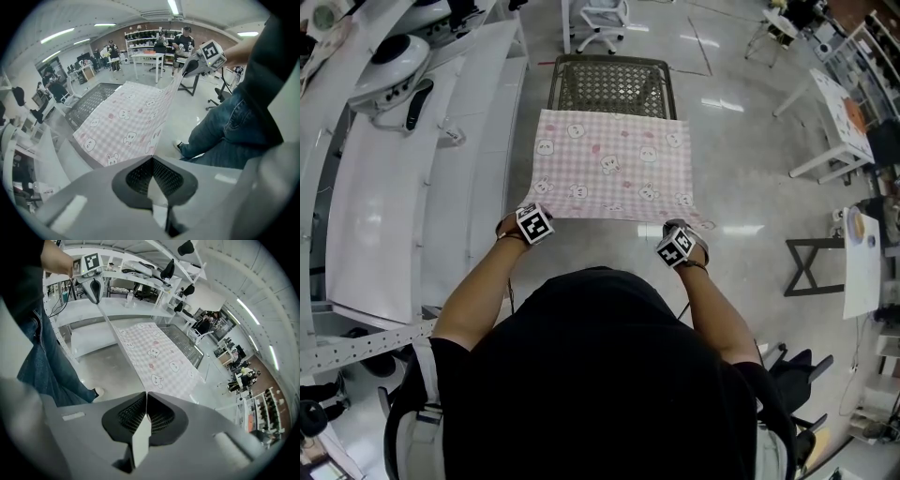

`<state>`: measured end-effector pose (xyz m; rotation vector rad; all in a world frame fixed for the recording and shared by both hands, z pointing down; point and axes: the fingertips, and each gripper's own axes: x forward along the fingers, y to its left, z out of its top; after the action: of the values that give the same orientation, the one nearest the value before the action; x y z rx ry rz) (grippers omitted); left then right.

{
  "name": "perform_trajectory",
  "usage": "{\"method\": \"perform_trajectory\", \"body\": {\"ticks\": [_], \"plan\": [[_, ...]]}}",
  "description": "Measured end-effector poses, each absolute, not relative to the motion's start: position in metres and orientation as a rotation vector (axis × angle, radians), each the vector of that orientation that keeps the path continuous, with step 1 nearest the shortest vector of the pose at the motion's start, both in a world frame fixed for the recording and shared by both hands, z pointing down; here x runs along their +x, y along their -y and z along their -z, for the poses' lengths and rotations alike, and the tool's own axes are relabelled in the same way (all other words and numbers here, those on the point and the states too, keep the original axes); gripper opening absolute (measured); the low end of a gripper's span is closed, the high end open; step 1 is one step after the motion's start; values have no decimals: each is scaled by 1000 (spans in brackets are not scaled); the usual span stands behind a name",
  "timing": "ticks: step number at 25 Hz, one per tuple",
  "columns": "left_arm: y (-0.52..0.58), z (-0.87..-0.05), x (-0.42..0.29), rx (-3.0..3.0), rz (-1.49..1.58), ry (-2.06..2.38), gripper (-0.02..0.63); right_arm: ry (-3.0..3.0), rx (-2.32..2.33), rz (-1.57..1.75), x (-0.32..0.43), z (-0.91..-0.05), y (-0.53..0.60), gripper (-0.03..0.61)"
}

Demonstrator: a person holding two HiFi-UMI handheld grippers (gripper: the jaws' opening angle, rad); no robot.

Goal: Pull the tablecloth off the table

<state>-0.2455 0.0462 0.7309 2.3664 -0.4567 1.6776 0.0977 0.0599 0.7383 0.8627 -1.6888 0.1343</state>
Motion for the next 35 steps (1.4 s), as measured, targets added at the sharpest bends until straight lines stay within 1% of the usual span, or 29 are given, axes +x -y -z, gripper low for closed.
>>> {"method": "perform_trajectory", "body": {"ticks": [3,8,19,35], "plan": [[-57,-727,-248,2330,-1665,449,3,1701,876,-136,99,-732,-70,32],[-61,-708,-240,2360,-1549,466,3,1721,914,-132,107,-715,-79,32],[-42,-659,-240,2453,-1489,593,1,1744,1009,-77,108,-674,-65,32],[-29,-644,-240,2477,-1386,631,1,1780,1056,-163,107,-672,-65,32]]}}
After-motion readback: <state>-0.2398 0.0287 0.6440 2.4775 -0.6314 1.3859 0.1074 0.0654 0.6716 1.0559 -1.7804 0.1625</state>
